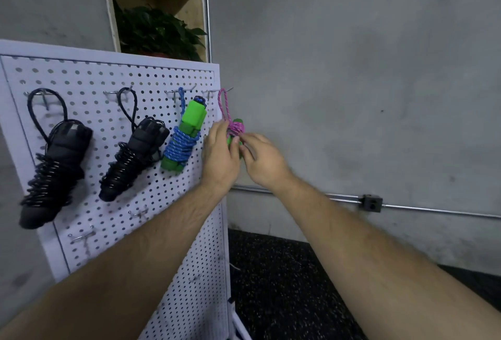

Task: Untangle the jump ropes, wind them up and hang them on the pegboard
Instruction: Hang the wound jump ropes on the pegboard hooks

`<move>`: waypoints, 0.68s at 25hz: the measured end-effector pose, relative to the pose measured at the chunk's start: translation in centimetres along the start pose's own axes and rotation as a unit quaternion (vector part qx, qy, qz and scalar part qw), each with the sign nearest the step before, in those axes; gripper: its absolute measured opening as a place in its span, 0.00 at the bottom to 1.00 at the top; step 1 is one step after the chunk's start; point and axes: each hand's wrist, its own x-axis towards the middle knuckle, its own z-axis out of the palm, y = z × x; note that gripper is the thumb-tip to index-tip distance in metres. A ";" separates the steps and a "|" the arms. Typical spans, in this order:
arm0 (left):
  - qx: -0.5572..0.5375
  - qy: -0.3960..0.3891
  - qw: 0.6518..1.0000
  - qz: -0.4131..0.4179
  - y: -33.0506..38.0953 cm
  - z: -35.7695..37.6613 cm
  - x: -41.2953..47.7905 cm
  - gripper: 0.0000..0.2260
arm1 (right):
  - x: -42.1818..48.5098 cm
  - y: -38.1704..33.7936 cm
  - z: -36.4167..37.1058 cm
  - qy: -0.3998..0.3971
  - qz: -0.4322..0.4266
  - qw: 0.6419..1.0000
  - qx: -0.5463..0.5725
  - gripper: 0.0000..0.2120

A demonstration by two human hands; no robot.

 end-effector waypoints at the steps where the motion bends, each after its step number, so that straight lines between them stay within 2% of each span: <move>1: 0.029 0.002 0.999 0.026 0.2 -0.3 -0.8 0.19 | -0.7 -0.3 -0.5 -0.005 -0.010 1.000 -0.008 0.15; 5: 0.127 -0.008 0.986 0.108 1.4 -1.6 -5.6 0.17 | -5.1 -1.8 -2.3 -0.016 -0.009 0.998 -0.055 0.14; 9: 0.166 -0.062 0.974 0.144 1.1 -1.9 -10.6 0.18 | -10.7 -2.2 -2.9 -0.037 0.019 0.992 -0.117 0.16; 13: 0.122 -0.118 0.980 0.107 0.2 -0.7 -17.7 0.16 | -17.6 -1.7 -2.2 -0.061 0.047 0.990 -0.116 0.15; 15: 0.103 -0.189 0.974 0.069 -1.1 0.7 -22.3 0.16 | -22.6 -0.8 -1.0 -0.094 0.084 0.983 -0.130 0.15; 17: 0.106 -0.279 0.953 0.046 -3.1 2.6 -27.5 0.17 | -28.7 0.3 0.8 -0.158 0.141 0.968 -0.137 0.18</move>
